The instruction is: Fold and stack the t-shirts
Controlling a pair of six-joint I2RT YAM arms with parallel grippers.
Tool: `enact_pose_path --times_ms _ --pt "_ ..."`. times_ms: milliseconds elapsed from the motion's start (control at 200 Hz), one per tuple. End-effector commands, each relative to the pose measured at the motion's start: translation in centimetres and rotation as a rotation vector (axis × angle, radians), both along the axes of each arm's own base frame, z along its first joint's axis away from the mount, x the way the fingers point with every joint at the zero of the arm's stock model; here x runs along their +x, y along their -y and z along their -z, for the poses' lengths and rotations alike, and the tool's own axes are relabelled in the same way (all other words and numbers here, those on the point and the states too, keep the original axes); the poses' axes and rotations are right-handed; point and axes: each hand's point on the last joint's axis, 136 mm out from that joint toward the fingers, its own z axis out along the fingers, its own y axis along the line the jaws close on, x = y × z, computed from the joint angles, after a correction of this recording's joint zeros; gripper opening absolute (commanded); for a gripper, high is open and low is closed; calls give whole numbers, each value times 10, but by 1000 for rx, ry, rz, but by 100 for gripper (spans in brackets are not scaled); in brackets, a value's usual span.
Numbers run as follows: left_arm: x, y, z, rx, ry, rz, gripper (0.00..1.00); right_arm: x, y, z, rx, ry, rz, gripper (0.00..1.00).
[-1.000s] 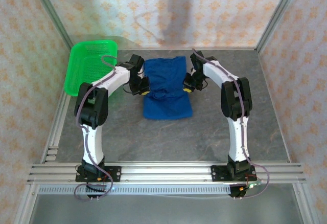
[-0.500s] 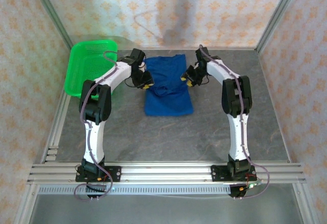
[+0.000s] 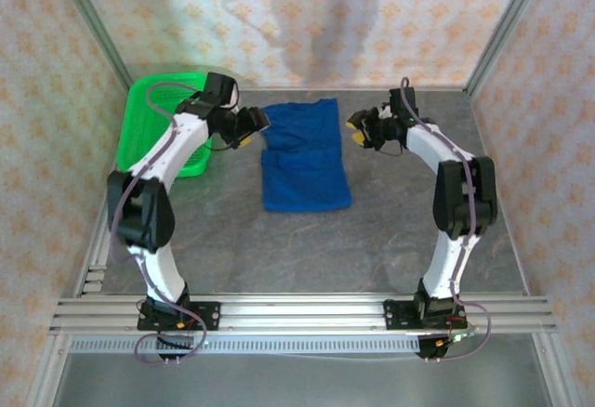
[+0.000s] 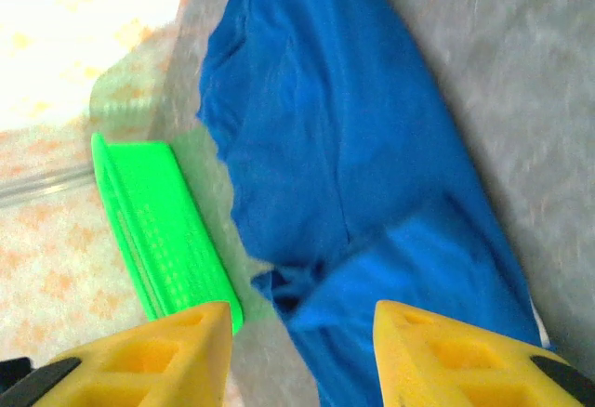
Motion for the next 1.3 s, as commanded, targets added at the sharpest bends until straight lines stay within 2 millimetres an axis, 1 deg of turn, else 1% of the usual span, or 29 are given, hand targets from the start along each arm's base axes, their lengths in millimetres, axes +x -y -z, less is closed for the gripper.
enact_pose_path --times_ms 0,120,185,240,335,400,510,595,816,951,1146,1296 --pt "-37 -4 26 103 -73 28 65 -32 -4 4 -29 30 -59 46" --pt "-65 16 57 142 -137 106 65 -62 -2 19 -86 21 -86 50" --pt "-81 27 73 143 -177 138 63 -78 -5 33 -92 -9 -118 50" --pt "-95 33 83 146 -197 153 63 -94 -5 46 -126 -41 -147 51" --pt "-118 31 98 154 -233 135 63 -119 3 67 -205 -95 -164 55" --pt "-132 29 108 134 -254 112 63 -129 6 76 -209 -115 -162 56" --pt "-145 30 122 102 -277 91 63 -143 3 90 -192 -146 -180 57" --pt "-146 33 128 59 -272 59 63 -147 0 95 -162 -149 -179 57" --pt "-137 42 136 -21 -241 -2 62 -153 -8 100 -118 -165 -192 57" --pt "-128 48 139 -67 -213 -37 61 -151 -11 101 -94 -164 -178 57" --pt "-120 51 146 -84 -207 -60 59 -147 -16 105 -74 -169 -174 56" --pt "-110 58 151 -108 -202 -74 54 -143 -20 106 -61 -170 -164 54"
